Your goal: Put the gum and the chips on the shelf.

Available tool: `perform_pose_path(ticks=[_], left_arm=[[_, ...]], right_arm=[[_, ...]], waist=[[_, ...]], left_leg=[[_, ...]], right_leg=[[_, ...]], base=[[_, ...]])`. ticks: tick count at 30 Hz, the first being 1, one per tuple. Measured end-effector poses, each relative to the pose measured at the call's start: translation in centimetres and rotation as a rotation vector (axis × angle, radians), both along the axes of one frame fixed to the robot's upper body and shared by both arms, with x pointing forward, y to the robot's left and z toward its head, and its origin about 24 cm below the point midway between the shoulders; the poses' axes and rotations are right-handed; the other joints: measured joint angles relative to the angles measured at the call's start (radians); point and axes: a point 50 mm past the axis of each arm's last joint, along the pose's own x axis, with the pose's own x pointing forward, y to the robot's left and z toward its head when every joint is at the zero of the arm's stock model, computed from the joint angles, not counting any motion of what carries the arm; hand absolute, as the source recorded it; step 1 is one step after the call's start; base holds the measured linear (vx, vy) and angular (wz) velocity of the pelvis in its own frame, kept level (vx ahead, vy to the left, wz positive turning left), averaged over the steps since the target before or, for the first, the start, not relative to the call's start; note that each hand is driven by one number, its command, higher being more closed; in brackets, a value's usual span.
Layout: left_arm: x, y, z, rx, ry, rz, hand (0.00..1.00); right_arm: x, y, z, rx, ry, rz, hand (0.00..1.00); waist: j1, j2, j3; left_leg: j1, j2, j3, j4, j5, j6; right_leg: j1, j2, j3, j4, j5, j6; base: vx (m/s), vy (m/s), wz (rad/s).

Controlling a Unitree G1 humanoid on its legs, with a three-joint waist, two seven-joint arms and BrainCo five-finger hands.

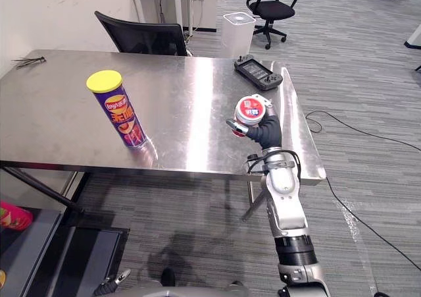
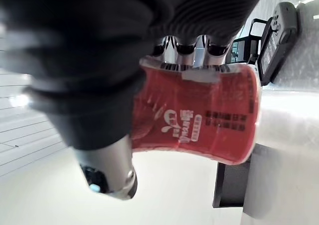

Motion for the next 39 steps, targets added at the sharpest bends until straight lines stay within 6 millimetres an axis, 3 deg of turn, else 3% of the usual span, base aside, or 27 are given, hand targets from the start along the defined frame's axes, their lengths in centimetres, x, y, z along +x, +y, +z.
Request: perform_pose_path(ticks=[4, 6, 9, 12, 14, 15, 16, 17, 18, 19, 20, 22, 23, 25, 28, 31, 36, 39], left_arm=[[-0.4, 0.1, 0.0, -0.002, 0.0, 0.031, 0.0], [-0.5, 0.1, 0.0, -0.005, 0.001, 0.04, 0.0], [0.1, 0.0, 0.1, -0.01, -0.027, 0.059, 0.0], [1.6, -0.4, 0.5, -0.018, -0.091, 0.066, 0.0], [2.9, -1.3, 0.7, -0.052, -0.149, 0.116, 0.0], [3.9, -1.8, 1.1, -0.061, -0.194, 0.142, 0.0], [4.9, -2.0, 1.3, -0.066, -0.223, 0.142, 0.0], [5.5, -2.0, 1.5, -0.066, -0.237, 0.139, 0.0], [6.1, -1.6, 1.7, -0.056, -0.249, 0.13, 0.0], [5.9, -1.5, 1.7, -0.054, -0.245, 0.131, 0.0], [5.4, -1.7, 1.6, -0.054, -0.238, 0.139, 0.0], [4.5, -1.8, 1.4, -0.055, -0.22, 0.153, 0.0], [4.3, -2.0, 1.3, -0.06, -0.213, 0.154, 0.0], [4.3, -2.3, 1.3, -0.07, -0.218, 0.152, 0.0], [4.4, -1.9, 1.3, -0.063, -0.218, 0.147, 0.0], [4.2, -1.5, 1.4, -0.044, -0.213, 0.152, 0.0], [3.6, -0.2, 1.3, 0.018, -0.183, 0.166, 0.0], [2.8, 0.8, 1.3, 0.059, -0.158, 0.204, 0.0]], right_arm=[[-1.9, -2.7, 0.8, -0.001, -0.056, -0.101, 1.0], [-2.2, -3.1, 1.2, -0.007, -0.075, -0.119, 1.0], [-2.1, -2.4, 1.2, 0.002, -0.088, -0.102, 1.0], [-1.5, -0.4, 1.7, 0.009, -0.107, -0.031, 1.0], [-1.1, 0.8, 2.3, 0.009, -0.127, 0.015, 1.0], [-1.0, 0.9, 2.5, 0.008, -0.137, 0.015, 1.0], [-0.9, 0.4, 2.6, 0.001, -0.141, -0.005, 1.0], [-0.9, 0.0, 2.7, 0.003, -0.143, -0.023, 1.0], [-0.5, -0.6, 2.7, 0.015, -0.142, -0.055, 1.0], [-0.5, -0.8, 2.8, 0.021, -0.142, -0.071, 1.0], [-0.5, -1.0, 2.9, 0.028, -0.15, -0.091, 1.0], [-0.6, -1.5, 2.9, 0.036, -0.151, -0.117, 1.0], [-0.9, -2.1, 2.8, 0.042, -0.15, -0.15, 1.0], [-1.1, -2.9, 2.6, 0.048, -0.146, -0.185, 1.0], [-1.2, -3.1, 2.1, 0.055, -0.127, -0.193, 1.0], [-1.2, -2.9, 1.9, 0.077, -0.12, -0.191, 1.0], [-1.6, -2.8, 0.4, 0.1, -0.067, -0.213, 1.0], [-1.7, -2.7, 0.0, 0.111, -0.046, -0.222, 1.0]], waist=[[-0.003, -0.004, -0.006], [-0.003, -0.002, -0.006], [0.002, 0.008, 0.01], [0.009, 0.031, 0.049], [0.016, 0.076, 0.077], [0.017, 0.096, 0.086], [0.029, 0.096, 0.09], [0.029, 0.088, 0.093], [0.03, 0.086, 0.092], [0.032, 0.077, 0.095], [0.03, 0.077, 0.093], [0.027, 0.095, 0.082], [0.022, 0.102, 0.072], [0.012, 0.119, 0.048], [0.005, 0.092, 0.028], [0.01, 0.076, 0.024], [0.038, 0.02, 0.027], [0.046, -0.019, 0.028]], left_leg=[[-0.001, 0.008, -0.039, 0.0, 0.006, -0.002], [-0.004, 0.009, -0.057, 0.002, 0.011, -0.004], [-0.102, 0.008, -0.11, 0.143, -0.022, -0.008], [-0.199, 0.007, -0.186, 0.213, -0.01, -0.018], [-0.259, 0.009, -0.269, 0.179, 0.03, -0.056], [-0.282, 0.02, -0.267, 0.133, 0.026, -0.056], [-0.313, 0.052, -0.171, 0.108, -0.023, -0.011], [-0.343, 0.069, -0.09, 0.143, -0.019, 0.043], [-0.382, 0.097, 0.061, 0.27, 0.002, 0.099], [-0.387, 0.121, 0.136, 0.351, -0.002, 0.1], [-0.369, 0.179, 0.221, 0.491, -0.031, 0.096], [-0.292, 0.284, 0.271, 0.635, -0.117, 0.058], [-0.252, 0.308, 0.267, 0.631, -0.127, 0.041], [-0.225, 0.284, 0.268, 0.535, -0.132, 0.014], [-0.25, 0.227, 0.305, 0.413, -0.13, 0.009], [-0.241, 0.185, 0.35, 0.333, -0.129, 0.01], [-0.213, 0.129, 0.338, 0.294, -0.117, 0.023], [-0.21, 0.098, 0.318, 0.246, -0.097, 0.038]], right_leg=[[0.005, 0.006, -0.035, 0.03, 0.0, 0.0], [0.003, 0.006, -0.052, 0.047, -0.003, -0.004], [-0.026, -0.003, -0.094, 0.115, -0.032, -0.047], [-0.072, -0.003, -0.165, 0.176, -0.076, -0.058], [-0.13, -0.002, -0.239, 0.264, -0.11, -0.079], [-0.142, 0.002, -0.302, 0.271, -0.123, -0.1], [-0.14, -0.007, -0.385, 0.23, -0.118, -0.116], [-0.143, -0.019, -0.429, 0.222, -0.11, -0.131], [-0.141, -0.045, -0.494, 0.222, -0.104, -0.144], [-0.137, -0.056, -0.524, 0.221, -0.099, -0.15], [-0.126, -0.067, -0.581, 0.224, -0.089, -0.151], [-0.106, -0.08, -0.661, 0.239, -0.086, -0.147], [-0.094, -0.099, -0.719, 0.246, -0.081, -0.138], [-0.088, -0.124, -0.79, 0.241, -0.061, -0.114], [-0.07, -0.136, -0.913, 0.187, 0.011, -0.096], [-0.047, -0.155, -0.98, 0.192, 0.039, -0.096], [-0.033, -0.238, -0.982, 0.274, 0.047, -0.097], [-0.033, -0.253, -0.981, 0.275, 0.051, -0.094]], base=[[-0.03, -0.018, 0.23], [-0.06, -0.01, 0.29], [-0.13, -0.006, 0.51], [-0.19, -0.05, 0.75], [-0.34, -0.129, 1.19], [-0.36, -0.178, 1.72], [-0.3, -0.136, 1.77], [-0.28, -0.136, 1.76], [-0.18, -0.104, 1.35], [-0.18, -0.158, 1.46], [-0.15, -0.13, 1.33], [-0.18, -0.026, 1.37], [-0.12, 0.078, 1.23], [-0.09, 0.188, 1.36], [-0.05, 0.207, 1.13], [-0.04, 0.213, 0.85], [-0.04, 0.147, 0.18], [-0.07, 0.088, 0.21]])
